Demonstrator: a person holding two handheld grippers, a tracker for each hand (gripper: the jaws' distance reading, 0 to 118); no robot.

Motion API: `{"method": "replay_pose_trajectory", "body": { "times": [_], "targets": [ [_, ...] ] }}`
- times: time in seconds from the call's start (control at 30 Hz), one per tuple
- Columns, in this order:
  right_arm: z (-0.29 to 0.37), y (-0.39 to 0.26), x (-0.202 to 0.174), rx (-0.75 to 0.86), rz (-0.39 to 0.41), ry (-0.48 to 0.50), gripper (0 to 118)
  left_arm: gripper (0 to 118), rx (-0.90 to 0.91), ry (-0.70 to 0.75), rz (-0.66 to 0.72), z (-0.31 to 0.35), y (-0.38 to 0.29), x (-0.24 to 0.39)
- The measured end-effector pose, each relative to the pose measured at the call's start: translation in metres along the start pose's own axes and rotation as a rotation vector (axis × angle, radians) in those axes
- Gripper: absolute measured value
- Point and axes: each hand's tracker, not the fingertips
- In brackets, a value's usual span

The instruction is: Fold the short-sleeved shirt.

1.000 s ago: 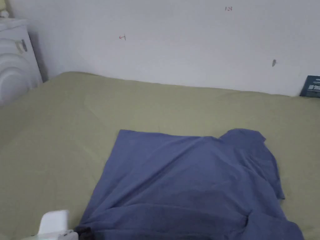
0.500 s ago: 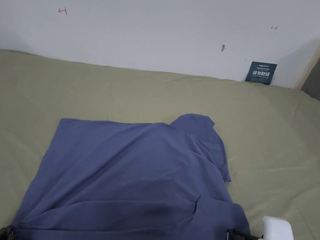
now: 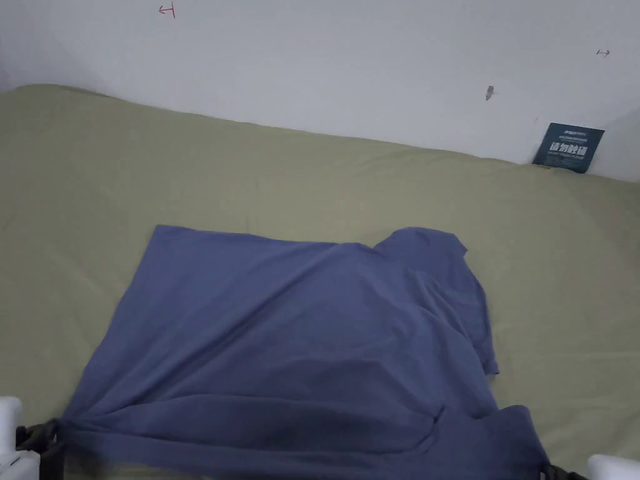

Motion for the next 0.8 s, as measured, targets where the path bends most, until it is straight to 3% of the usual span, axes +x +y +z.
{"method": "replay_pose_trajectory", "body": {
  "times": [0.33,0.47,0.7,0.8],
  "targets": [
    [-0.025,0.082,-0.003,0.136,0.110,0.005,3,5,0.077,-0.030,-0.153,-0.018,0.086,0.027],
    [-0.066,0.119,-0.003,0.140,0.204,0.032,3,5,0.044,-0.031,-0.299,-0.050,0.118,0.036],
    [-0.154,0.156,-0.011,0.121,0.366,0.135,3,5,-0.067,-0.019,-0.426,-0.108,0.141,0.044],
    [-0.185,0.162,-0.012,0.091,0.359,0.144,3,5,-0.077,-0.036,-0.439,-0.121,0.145,0.045]
  ]
}}
